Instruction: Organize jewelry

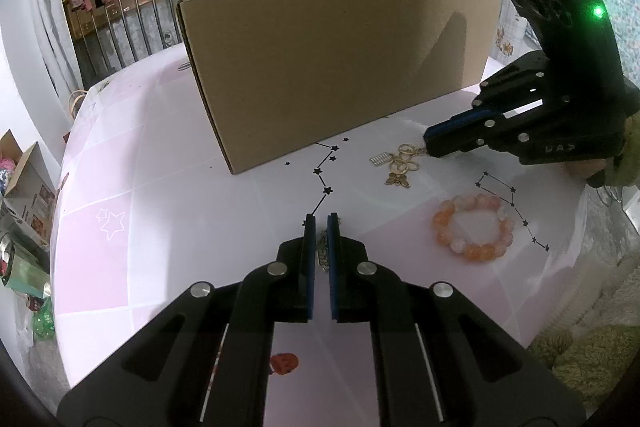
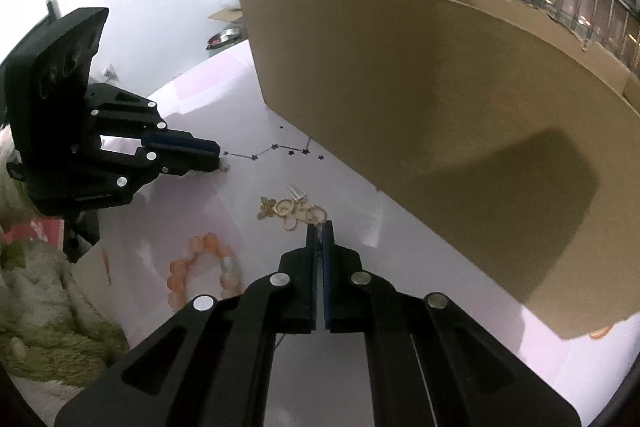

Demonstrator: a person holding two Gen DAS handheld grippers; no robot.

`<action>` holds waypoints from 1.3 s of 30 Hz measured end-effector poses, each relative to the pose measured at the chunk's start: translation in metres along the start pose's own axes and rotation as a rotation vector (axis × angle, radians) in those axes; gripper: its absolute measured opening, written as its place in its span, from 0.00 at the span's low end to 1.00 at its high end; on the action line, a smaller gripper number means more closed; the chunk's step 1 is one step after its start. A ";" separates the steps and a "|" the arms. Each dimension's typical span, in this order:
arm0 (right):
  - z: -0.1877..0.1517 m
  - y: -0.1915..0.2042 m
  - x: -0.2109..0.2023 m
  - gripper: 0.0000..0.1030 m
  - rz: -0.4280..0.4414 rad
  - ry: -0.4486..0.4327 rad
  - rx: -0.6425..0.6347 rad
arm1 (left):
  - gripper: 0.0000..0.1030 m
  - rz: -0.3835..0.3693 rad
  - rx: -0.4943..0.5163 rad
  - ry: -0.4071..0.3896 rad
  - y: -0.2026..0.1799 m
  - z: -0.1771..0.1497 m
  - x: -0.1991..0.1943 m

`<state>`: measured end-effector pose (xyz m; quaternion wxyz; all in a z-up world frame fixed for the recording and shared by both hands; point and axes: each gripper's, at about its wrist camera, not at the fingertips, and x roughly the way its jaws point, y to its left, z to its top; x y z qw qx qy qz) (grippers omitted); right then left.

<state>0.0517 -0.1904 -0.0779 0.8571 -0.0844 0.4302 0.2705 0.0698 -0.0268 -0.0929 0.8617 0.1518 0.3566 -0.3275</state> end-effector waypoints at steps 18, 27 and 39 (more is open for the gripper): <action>0.001 0.003 -0.009 0.16 -0.010 -0.035 0.032 | 0.05 0.005 -0.003 -0.003 -0.001 0.001 -0.002; 0.007 0.006 0.012 0.17 -0.011 -0.010 -0.021 | 0.05 0.003 -0.006 -0.005 0.000 0.001 -0.002; 0.002 -0.014 0.004 0.02 0.032 -0.025 0.118 | 0.05 0.001 -0.016 -0.011 0.001 0.001 -0.001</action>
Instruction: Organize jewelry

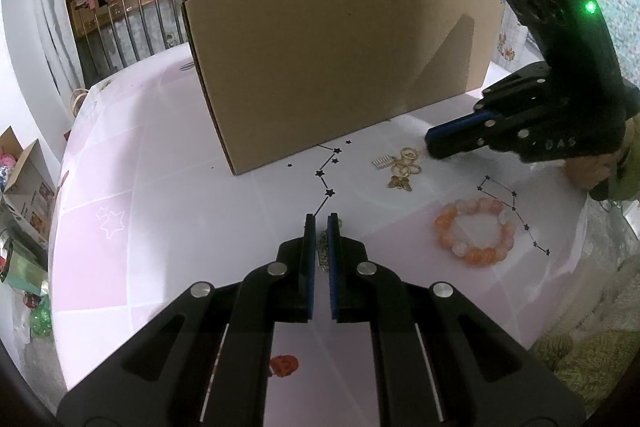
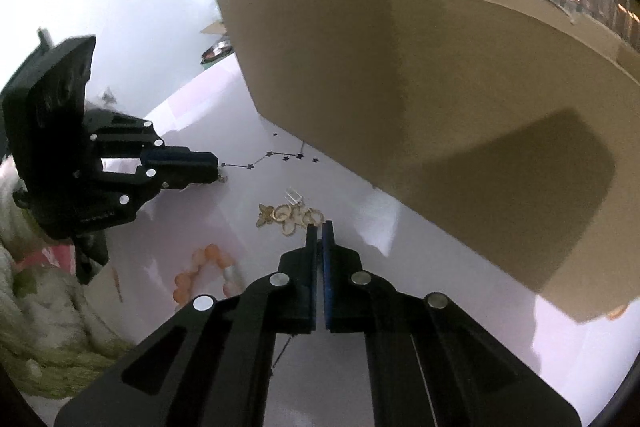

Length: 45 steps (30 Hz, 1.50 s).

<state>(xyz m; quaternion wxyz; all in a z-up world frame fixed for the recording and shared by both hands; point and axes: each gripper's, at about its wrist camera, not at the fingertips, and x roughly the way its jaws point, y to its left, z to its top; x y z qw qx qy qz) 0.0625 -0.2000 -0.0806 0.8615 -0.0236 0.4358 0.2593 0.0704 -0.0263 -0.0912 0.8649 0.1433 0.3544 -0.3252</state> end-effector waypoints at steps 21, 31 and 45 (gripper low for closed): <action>0.001 -0.008 -0.072 0.02 -0.052 -0.201 0.104 | 0.02 0.023 -0.016 -0.068 -0.005 0.010 -0.030; 0.029 0.005 -0.125 0.02 -0.072 -0.320 0.023 | 0.02 0.066 0.054 -0.225 -0.011 0.052 -0.087; 0.101 -0.034 -0.153 0.02 -0.051 -0.386 -0.014 | 0.02 -0.024 0.130 -0.338 0.001 0.168 -0.086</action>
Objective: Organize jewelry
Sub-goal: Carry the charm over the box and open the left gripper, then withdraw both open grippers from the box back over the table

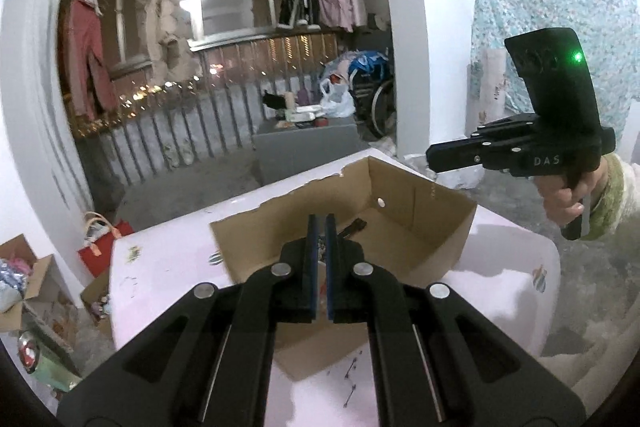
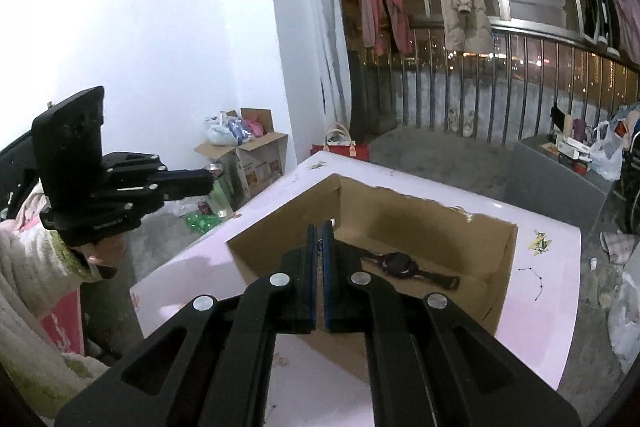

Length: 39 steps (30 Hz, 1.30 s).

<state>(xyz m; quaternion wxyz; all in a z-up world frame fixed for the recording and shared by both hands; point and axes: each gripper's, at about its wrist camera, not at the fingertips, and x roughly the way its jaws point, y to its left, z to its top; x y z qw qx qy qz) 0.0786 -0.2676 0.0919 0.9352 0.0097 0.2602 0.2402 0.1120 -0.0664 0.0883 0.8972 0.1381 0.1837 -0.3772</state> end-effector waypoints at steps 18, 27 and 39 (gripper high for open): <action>-0.015 -0.088 0.070 0.03 -0.081 0.254 0.043 | 0.02 -0.151 0.017 0.269 -0.027 0.029 0.179; -0.019 -0.107 0.072 0.04 -0.086 0.258 0.086 | 0.20 -0.140 -0.046 0.328 -0.018 0.031 0.198; -0.016 -0.108 0.063 0.04 -0.090 0.230 0.089 | 0.20 -0.111 -0.105 0.301 -0.002 0.034 0.191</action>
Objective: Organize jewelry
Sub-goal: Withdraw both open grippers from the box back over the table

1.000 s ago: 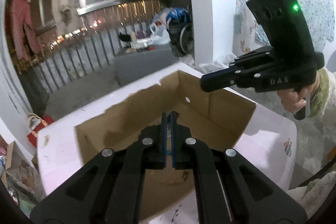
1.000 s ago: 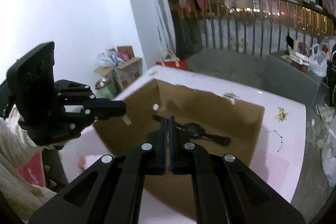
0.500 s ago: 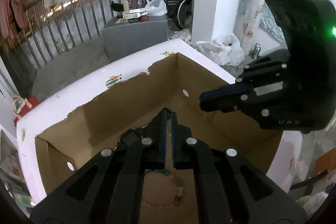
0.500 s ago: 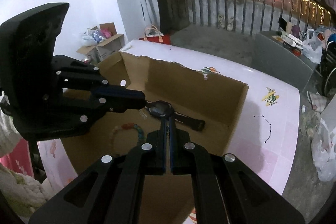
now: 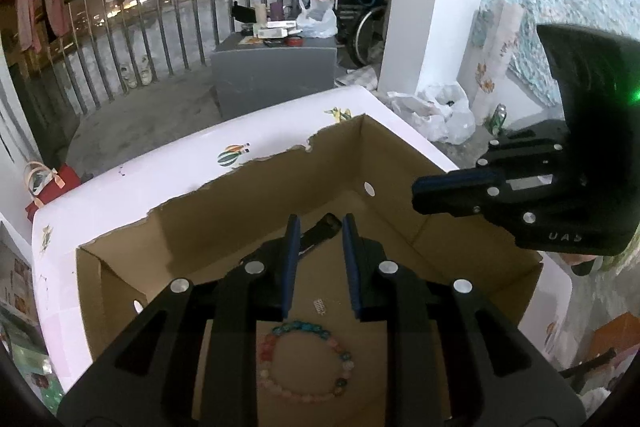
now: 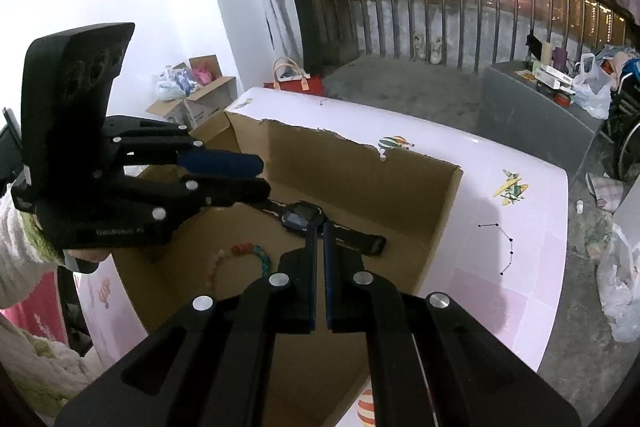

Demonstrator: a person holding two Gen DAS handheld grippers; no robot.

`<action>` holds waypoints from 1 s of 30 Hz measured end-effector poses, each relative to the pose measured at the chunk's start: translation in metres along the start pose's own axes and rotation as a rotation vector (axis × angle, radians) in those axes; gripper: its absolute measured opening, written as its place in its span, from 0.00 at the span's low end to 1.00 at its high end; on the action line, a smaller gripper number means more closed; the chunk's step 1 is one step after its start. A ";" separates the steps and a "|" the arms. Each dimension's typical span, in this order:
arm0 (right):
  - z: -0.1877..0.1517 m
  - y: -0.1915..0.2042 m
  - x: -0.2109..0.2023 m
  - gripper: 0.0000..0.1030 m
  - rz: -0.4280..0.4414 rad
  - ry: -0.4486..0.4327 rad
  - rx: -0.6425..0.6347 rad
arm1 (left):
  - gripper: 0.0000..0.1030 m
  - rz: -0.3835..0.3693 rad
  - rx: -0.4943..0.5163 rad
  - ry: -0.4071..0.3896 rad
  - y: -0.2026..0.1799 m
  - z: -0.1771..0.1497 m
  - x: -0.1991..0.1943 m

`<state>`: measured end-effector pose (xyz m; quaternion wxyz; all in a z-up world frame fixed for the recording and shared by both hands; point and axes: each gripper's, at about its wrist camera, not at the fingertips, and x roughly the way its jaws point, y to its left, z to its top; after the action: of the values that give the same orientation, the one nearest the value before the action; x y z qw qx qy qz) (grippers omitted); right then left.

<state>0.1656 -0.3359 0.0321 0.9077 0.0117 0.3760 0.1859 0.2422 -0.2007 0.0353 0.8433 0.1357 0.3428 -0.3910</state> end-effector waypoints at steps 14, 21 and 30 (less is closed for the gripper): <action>-0.020 0.046 -0.062 0.64 -0.047 -0.151 -0.057 | 0.39 0.041 -0.054 -0.155 -0.001 -0.047 -0.114; -0.035 0.085 -0.105 0.90 -0.096 -0.227 -0.100 | 0.56 0.093 -0.097 -0.238 -0.002 -0.093 -0.179; -0.068 0.124 -0.113 0.94 -0.084 -0.197 -0.102 | 0.79 0.147 -0.146 -0.249 -0.015 -0.166 -0.210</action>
<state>0.0048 -0.2681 0.0802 0.9467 -0.0321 0.2751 0.1644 0.0566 -0.0094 0.0586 0.9133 0.0491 0.2523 -0.3160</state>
